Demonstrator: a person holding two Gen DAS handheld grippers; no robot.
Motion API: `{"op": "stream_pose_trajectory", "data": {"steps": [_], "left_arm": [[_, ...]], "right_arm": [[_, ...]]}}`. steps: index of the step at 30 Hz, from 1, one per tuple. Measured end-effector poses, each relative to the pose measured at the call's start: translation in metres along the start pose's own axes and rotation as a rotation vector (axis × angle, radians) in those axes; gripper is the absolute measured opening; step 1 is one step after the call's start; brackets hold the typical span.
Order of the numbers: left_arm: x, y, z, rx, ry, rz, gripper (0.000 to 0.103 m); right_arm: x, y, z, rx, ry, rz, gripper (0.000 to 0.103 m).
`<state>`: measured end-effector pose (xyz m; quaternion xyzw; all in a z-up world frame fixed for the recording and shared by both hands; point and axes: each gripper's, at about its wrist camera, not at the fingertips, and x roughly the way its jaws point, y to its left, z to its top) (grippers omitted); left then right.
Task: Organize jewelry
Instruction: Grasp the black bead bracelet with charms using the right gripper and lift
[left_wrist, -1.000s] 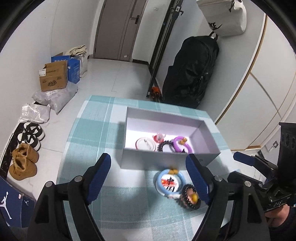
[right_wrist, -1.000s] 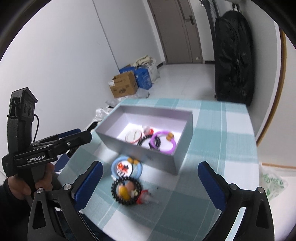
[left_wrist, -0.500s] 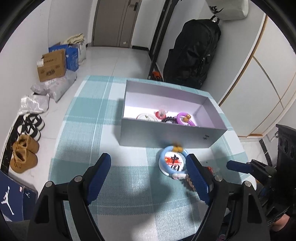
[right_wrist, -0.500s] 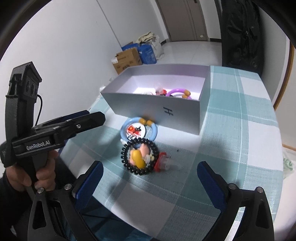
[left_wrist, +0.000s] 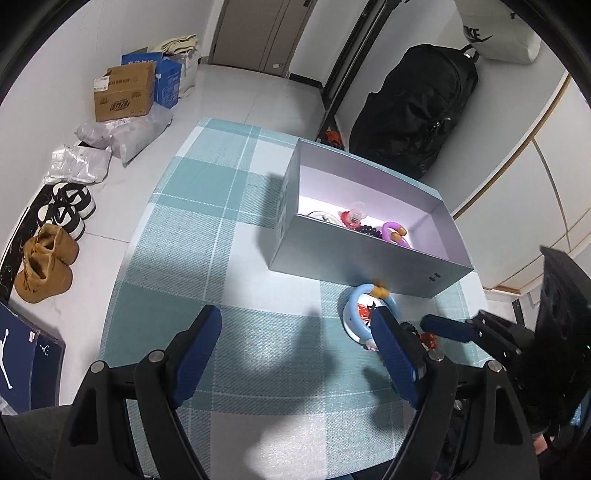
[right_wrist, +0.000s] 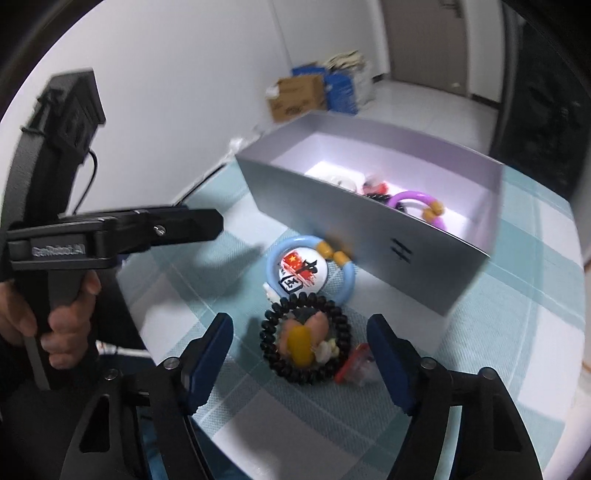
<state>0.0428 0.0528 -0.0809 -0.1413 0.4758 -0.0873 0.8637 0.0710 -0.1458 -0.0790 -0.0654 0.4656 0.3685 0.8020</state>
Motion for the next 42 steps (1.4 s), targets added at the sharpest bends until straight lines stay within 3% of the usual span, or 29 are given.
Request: {"op": "stream_pose_trajectory", "data": {"steps": [4,7,12,17,24,31,37,38,42], "left_arm": [[0.000,0.001,0.002,-0.005,0.004,-0.006,0.080],[0.001,0.002,0.003,-0.006,0.009,-0.011,0.080],[0.003,0.001,0.003,0.003,0.015,-0.013,0.080],[0.001,-0.005,0.002,0.027,0.010,-0.015,0.080],[-0.002,-0.016,-0.005,0.085,0.021,-0.041,0.080],[-0.005,-0.047,-0.025,0.217,0.052,-0.128,0.079],[0.006,-0.077,-0.040,0.347,0.088,-0.114,0.079],[0.009,-0.080,-0.042,0.351,0.090,-0.107,0.078],[0.019,-0.082,-0.044,0.339,0.112,-0.078,0.056]], "right_arm": [[0.005,-0.005,0.003,0.018,0.027,0.025,0.065],[0.005,-0.007,0.004,0.027,0.030,0.043,0.051],[0.000,-0.013,0.003,0.063,0.017,0.053,0.044],[-0.013,-0.015,0.003,0.075,-0.030,0.075,0.043],[-0.037,-0.036,0.004,0.205,-0.137,0.147,0.043],[-0.068,-0.053,0.000,0.306,-0.247,0.150,0.043],[-0.085,-0.059,-0.008,0.336,-0.277,0.142,0.043],[-0.087,-0.060,-0.009,0.340,-0.279,0.142,0.043],[-0.092,-0.060,-0.014,0.347,-0.286,0.141,0.043]]}}
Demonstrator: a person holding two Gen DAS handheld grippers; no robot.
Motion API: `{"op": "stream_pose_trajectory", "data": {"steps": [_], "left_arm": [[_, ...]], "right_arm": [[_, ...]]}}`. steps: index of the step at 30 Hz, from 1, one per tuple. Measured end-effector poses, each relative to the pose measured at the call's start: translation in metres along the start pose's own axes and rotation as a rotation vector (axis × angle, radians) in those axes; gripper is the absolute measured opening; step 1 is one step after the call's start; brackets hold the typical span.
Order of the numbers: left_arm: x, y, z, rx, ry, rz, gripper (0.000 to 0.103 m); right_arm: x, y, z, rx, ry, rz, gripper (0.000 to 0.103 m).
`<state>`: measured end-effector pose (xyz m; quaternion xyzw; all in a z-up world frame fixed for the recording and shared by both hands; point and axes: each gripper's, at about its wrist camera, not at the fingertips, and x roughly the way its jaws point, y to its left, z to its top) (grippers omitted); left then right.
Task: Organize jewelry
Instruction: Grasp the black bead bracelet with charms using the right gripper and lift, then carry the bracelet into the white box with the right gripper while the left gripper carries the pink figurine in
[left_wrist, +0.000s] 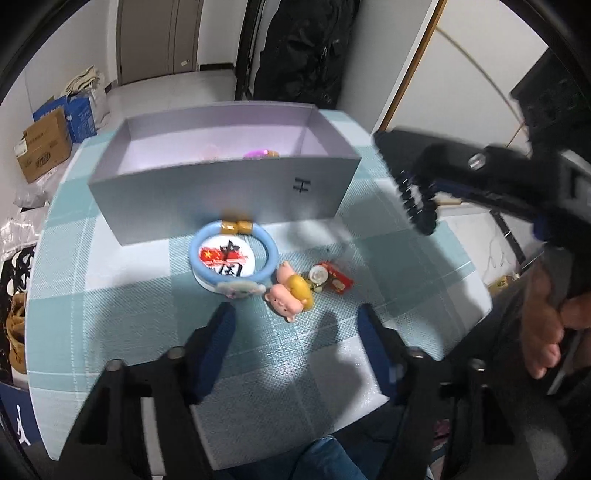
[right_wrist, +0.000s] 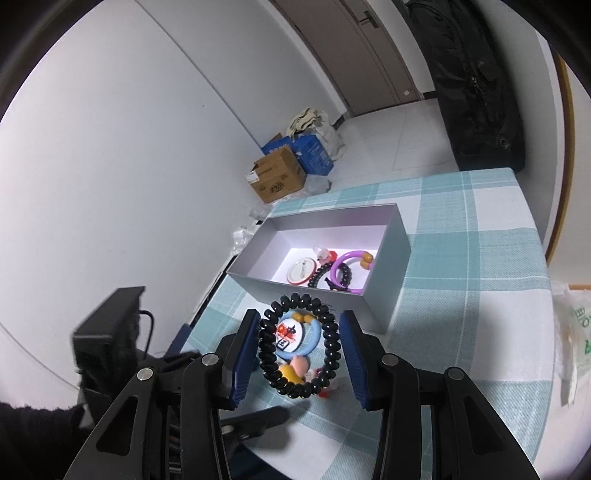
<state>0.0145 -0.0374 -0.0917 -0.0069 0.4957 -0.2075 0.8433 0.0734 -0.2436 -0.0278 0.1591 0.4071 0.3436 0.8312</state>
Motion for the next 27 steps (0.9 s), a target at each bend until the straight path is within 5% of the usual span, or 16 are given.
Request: {"op": "stream_pose_trajectory", "data": {"steps": [4,14,16,27], "left_arm": [[0.001,-0.003,0.001,0.018,-0.007,0.031,0.044],[0.005,0.004,0.010,-0.054,-0.025,0.029,0.044],[0.006,0.003,0.011,-0.054,-0.023,0.031,0.024],[-0.004,0.000,0.007,-0.027,-0.026,0.000,0.021]], "right_arm": [[-0.002,-0.003,0.001,0.015,-0.014,0.001,0.043],[-0.013,-0.002,-0.004,0.019,-0.029,0.005,0.043],[-0.014,-0.002,-0.004,0.016,-0.030,0.006,0.043],[-0.013,-0.001,-0.004,0.019,-0.031,0.006,0.043]]}}
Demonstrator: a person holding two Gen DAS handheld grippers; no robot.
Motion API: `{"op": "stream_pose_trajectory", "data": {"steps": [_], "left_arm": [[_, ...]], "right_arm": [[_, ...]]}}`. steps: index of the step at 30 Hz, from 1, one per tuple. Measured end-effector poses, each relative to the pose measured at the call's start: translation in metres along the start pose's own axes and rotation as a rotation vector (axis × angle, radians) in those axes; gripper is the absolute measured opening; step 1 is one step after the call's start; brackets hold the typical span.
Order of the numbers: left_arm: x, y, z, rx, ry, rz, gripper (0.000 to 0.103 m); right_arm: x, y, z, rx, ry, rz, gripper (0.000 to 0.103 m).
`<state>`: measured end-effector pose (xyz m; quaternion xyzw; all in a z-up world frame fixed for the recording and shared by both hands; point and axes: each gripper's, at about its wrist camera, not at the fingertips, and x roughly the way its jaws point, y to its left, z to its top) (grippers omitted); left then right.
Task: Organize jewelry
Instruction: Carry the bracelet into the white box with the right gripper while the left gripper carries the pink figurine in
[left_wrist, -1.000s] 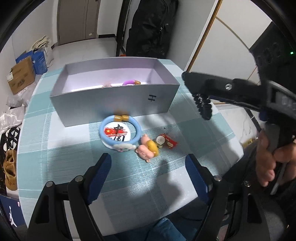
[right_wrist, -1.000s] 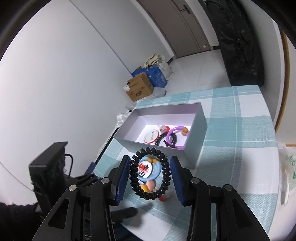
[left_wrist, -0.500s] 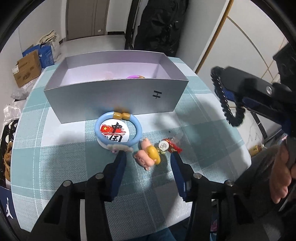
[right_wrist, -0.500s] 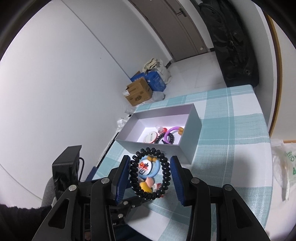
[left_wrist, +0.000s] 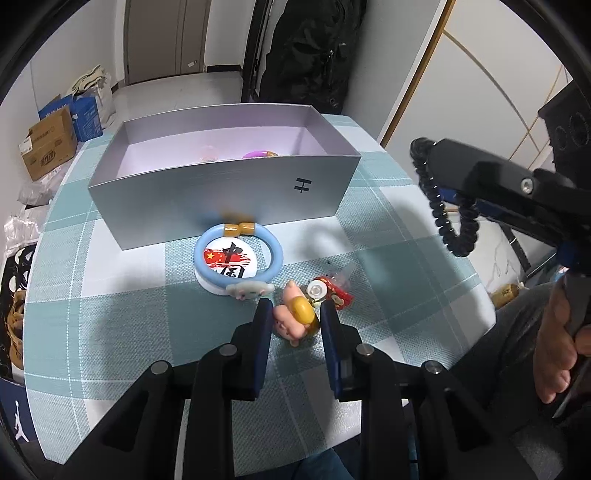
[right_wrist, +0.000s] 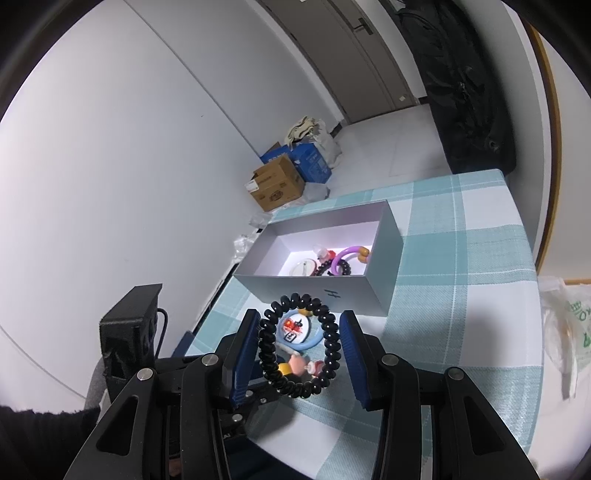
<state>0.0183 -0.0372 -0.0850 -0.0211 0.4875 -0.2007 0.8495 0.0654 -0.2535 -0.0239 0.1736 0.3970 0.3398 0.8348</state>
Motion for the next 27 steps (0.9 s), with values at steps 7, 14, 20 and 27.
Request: {"op": "stream_pose_trajectory", "data": {"steps": [7,14,20,27], "left_arm": [[-0.028,0.002,0.013,-0.010,-0.100,-0.055,0.021],[-0.052,0.022,0.040,-0.057,-0.222,-0.035,0.021],[-0.046,0.042,0.057,-0.099,-0.244,-0.002,0.021],[-0.035,0.059,0.071,-0.118,-0.219,-0.024,0.021]], "right_arm": [[0.002,0.003,0.001,-0.013,-0.012,0.011,0.043],[0.007,0.009,0.011,-0.023,-0.028,0.019,0.043],[0.017,0.018,0.021,-0.077,-0.039,0.012,0.043],[0.034,0.019,0.042,-0.086,-0.045,0.013,0.043]]}}
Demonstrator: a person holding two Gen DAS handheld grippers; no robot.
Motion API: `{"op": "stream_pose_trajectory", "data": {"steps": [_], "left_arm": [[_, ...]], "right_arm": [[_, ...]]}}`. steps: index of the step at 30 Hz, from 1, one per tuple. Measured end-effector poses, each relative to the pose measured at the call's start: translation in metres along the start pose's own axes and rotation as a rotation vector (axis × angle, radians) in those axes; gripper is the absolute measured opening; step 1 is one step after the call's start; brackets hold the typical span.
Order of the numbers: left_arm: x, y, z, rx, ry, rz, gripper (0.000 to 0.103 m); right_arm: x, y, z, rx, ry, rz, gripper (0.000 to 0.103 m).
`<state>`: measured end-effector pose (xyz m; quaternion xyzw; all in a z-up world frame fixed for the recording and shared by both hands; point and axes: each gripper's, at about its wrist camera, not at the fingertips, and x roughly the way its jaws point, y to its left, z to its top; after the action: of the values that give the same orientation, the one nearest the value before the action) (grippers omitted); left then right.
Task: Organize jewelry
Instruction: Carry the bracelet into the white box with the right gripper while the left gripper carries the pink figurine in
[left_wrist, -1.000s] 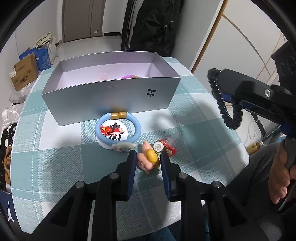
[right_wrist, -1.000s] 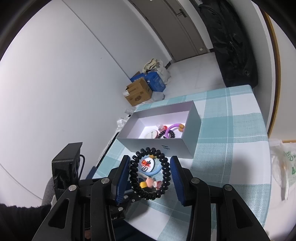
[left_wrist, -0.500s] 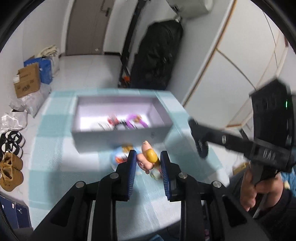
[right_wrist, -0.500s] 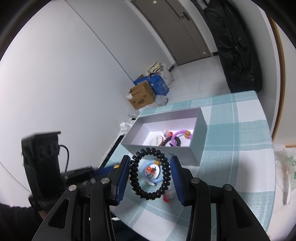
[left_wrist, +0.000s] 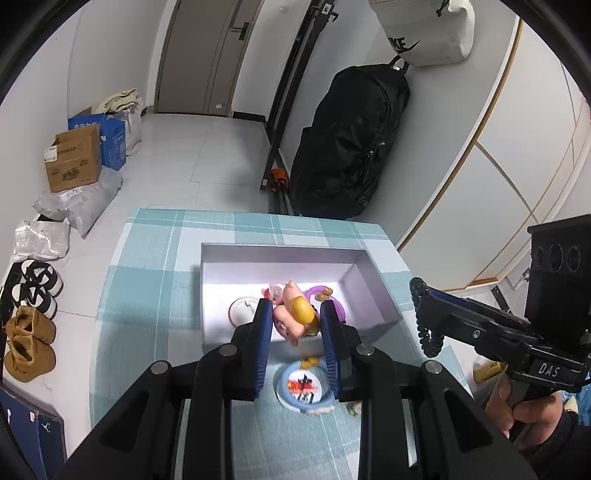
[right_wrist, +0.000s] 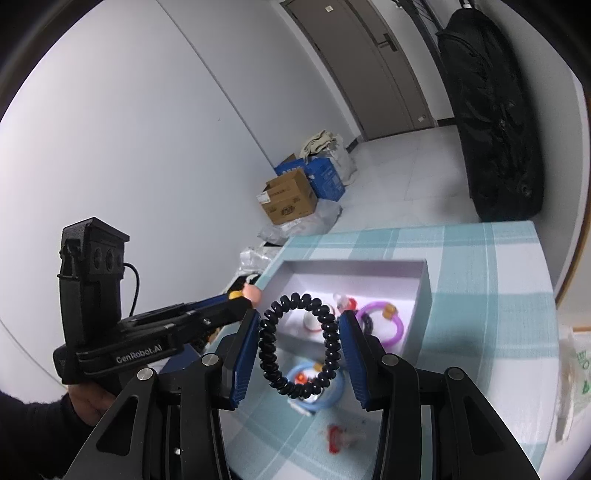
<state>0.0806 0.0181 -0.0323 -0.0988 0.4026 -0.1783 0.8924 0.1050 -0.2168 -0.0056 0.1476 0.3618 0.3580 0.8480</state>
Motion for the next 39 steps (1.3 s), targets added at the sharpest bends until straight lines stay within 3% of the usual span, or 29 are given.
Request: {"op": "stream_pose_trajectory", "data": {"steps": [9,26,34,39], "left_arm": [[0.023,0.014,0.015,-0.067,0.064,-0.032,0.021],[0.054,0.020,0.025,-0.088,0.143,-0.062,0.021],[0.061,0.018,0.021,-0.070,0.154,-0.023,0.021],[0.057,0.016,0.021,-0.059,0.139,-0.049,0.021]], "right_arm": [[0.028,-0.007,0.017,0.021,0.040,-0.015,0.043],[0.056,-0.040,0.026,0.058,0.096,-0.059,0.043],[0.060,-0.037,0.022,0.053,0.114,-0.074,0.043],[0.063,-0.033,0.022,0.033,0.108,-0.089,0.047]]}}
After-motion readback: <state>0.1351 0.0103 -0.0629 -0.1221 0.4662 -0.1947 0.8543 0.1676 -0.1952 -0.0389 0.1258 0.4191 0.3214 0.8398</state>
